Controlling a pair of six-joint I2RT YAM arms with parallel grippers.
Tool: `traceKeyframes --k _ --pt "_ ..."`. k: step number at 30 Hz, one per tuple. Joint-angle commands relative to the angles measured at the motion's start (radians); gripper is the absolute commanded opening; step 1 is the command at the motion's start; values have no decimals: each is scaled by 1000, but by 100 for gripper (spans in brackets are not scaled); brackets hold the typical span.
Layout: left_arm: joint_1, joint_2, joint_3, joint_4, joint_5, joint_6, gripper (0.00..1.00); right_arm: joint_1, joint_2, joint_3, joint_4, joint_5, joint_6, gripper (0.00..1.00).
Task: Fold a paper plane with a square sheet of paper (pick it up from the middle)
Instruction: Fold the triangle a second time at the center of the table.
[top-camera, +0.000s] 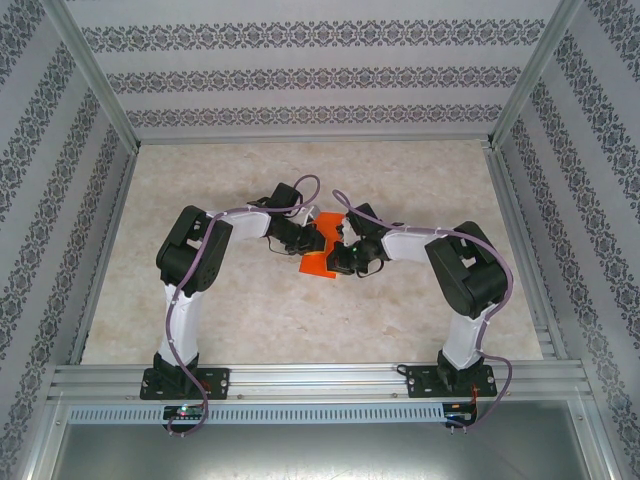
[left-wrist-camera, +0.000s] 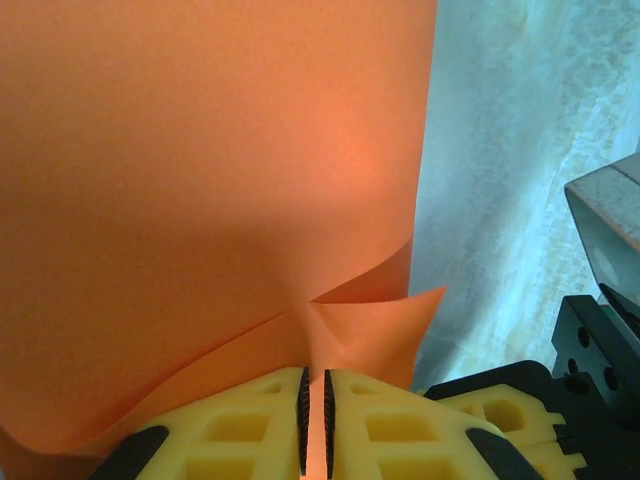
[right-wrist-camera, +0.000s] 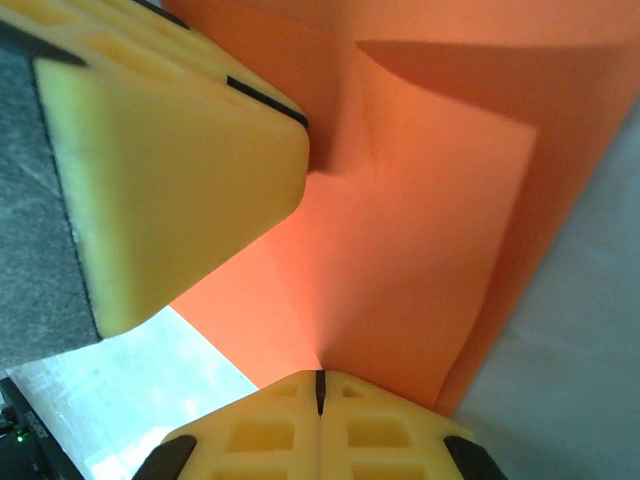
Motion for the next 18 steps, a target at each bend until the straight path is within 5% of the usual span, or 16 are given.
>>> traceKeyframes --k 1,18 --pt "10 110 -40 -89 -130 45 17 -5 -11 -50 -43 6 -19 1" --pt "24 113 -18 -113 -132 56 17 -2 -124 -217 -29 5 8 1"
